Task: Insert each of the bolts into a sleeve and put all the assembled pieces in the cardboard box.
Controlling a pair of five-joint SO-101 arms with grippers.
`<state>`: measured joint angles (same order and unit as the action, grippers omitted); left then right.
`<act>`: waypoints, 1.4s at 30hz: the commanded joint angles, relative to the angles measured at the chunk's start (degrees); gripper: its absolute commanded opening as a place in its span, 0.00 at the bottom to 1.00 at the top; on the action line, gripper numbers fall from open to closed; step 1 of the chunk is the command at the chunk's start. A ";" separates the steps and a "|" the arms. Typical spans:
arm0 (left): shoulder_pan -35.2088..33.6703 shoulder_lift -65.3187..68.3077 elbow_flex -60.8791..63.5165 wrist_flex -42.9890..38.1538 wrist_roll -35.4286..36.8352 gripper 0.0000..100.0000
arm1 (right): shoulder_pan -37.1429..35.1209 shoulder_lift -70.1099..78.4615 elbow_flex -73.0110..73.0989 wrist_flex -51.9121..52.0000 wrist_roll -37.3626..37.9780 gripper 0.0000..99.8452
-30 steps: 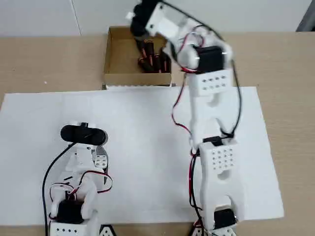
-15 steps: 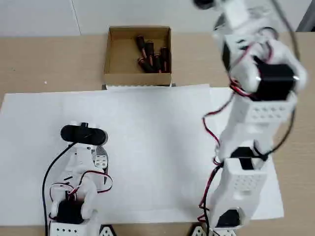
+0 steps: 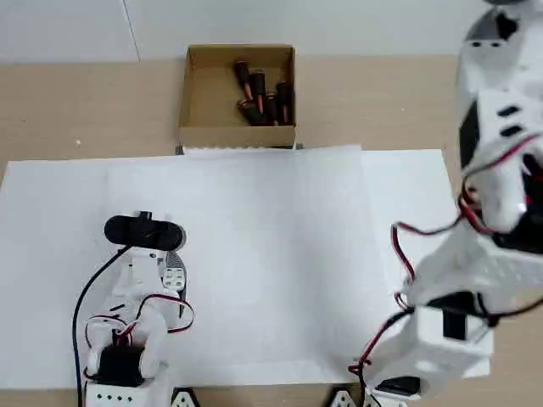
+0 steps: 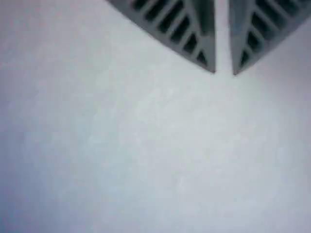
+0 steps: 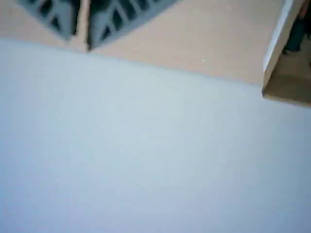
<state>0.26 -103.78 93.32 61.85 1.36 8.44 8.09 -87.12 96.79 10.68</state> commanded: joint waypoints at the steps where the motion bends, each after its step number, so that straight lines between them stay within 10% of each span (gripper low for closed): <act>1: -0.26 -0.35 -0.22 0.00 0.09 0.01 | 1.01 -7.96 11.34 0.31 -3.34 0.00; 13: -0.26 -0.35 -0.22 0.00 0.09 0.01 | 0.66 -39.78 74.02 -3.38 -13.63 0.00; 24: -0.26 -0.35 -0.22 0.00 0.09 0.01 | 0.57 -67.47 124.75 -27.56 -14.51 0.00; 42: -0.26 -0.35 -0.22 0.00 0.09 0.01 | -8.75 -100.35 174.24 -49.36 -12.04 0.00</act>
<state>0.26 -103.78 93.32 61.85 1.36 -0.09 -87.65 82.73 50.02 -2.51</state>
